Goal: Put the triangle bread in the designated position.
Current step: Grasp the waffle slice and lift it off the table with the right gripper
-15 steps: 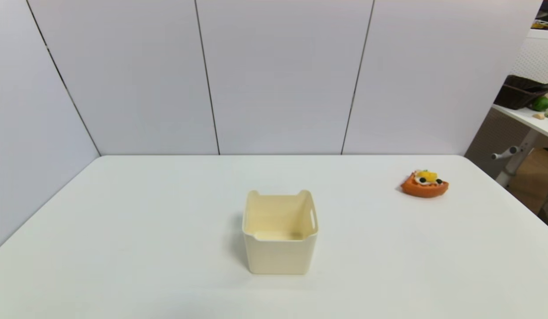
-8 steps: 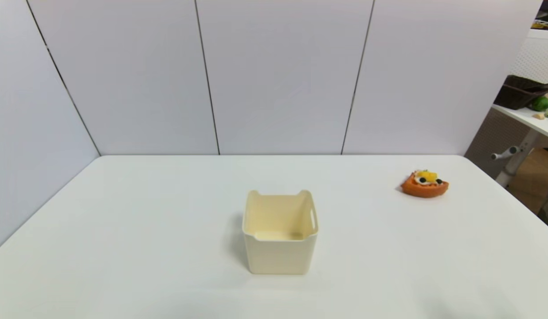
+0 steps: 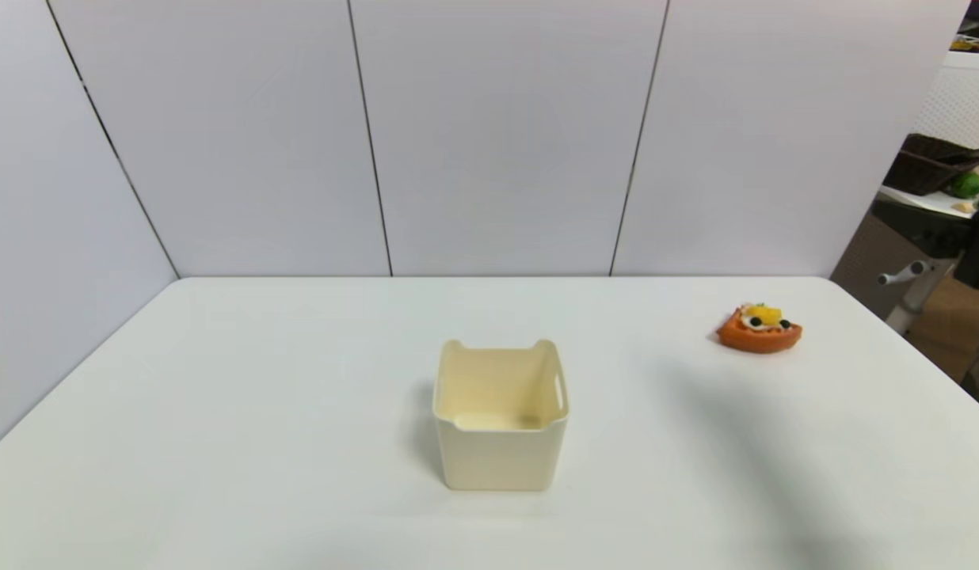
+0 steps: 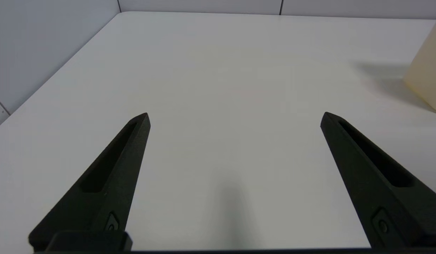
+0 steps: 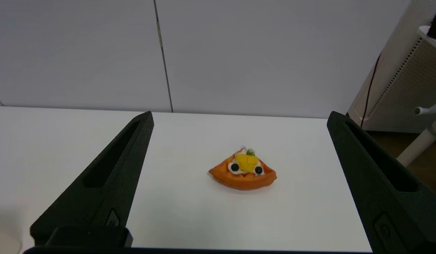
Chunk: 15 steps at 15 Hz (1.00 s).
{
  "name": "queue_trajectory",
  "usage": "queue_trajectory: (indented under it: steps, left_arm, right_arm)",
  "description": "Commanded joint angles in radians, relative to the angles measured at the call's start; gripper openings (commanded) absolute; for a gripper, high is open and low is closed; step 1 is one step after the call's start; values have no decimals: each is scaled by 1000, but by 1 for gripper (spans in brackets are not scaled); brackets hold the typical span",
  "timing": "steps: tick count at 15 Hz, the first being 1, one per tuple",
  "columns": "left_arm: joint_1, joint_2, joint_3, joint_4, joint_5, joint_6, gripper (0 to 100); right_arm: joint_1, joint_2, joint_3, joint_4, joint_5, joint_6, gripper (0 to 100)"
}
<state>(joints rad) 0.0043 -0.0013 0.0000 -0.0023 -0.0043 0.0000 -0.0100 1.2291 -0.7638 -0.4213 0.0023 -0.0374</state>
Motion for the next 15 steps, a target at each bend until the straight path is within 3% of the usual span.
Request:
queue_trajectory:
  steps: [1,2,4,6,9,10,12,15]
  left_arm:
    - [0,0,0,-2,0,0,100]
    - [0,0,0,1,0,0,100]
    - [0,0,0,1,0,0,100]
    - [0,0,0,-2,0,0,100]
    - [0,0,0,1,0,0,100]
    - [0,0,0,-2,0,0,100]
    - [0,0,0,-2,0,0,100]
    - [0,0,0,1,0,0,100]
  right_arm:
    - [-36,343,-359,334,5,-47,100]
    - [-38,375,-442,446,15,-59,100]
    - [-59,421,-542,633,84,-114,100]
    - [-111,451,-549,668,162,-269,100]
    - [-237,495,-558,771,461,-610,100]
    - [-258,518,-569,820,524,-694,100]
    - [-272,564,-611,895,541,-763,100]
    - [-266,621,-623,898,544,-771,100]
